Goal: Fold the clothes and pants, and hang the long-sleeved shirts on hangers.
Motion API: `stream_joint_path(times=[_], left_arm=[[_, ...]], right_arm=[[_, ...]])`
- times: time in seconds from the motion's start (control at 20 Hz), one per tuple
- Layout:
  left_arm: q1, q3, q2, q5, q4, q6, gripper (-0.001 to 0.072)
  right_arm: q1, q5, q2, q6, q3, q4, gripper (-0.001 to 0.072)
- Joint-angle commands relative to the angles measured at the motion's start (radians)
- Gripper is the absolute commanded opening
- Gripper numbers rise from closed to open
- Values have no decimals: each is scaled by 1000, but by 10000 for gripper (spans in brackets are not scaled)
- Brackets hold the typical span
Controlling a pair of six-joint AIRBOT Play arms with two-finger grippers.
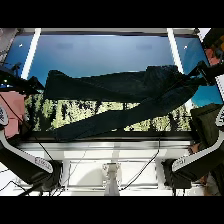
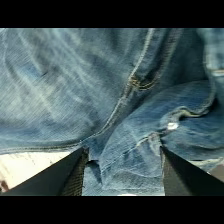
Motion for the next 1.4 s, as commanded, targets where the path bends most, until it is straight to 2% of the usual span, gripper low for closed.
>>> stream_joint_path(times=[0.0, 0.25, 0.8, 1.0, 1.3, 1.35], left_arm=[[-6, 0, -53, 49, -27, 18, 475], [2, 0, -68, 38, -9, 34, 475], [11, 0, -57, -100, 2, 32, 477], [13, 0, -57, -91, 80, -14, 477], [1, 0, -57, -34, 18, -11, 468], [-2, 0, -57, -25, 13, -11, 434]], right_arm=[[6, 5, -1, -13, 0, 35, 518], [6, 4, -1, -14, 0, 37, 517], [11, 4, -1, -18, 0, 37, 517], [11, 3, -1, -18, 0, 37, 517], [11, 0, -1, -18, 0, 36, 517], [11, 0, -1, -18, 0, 36, 517]])
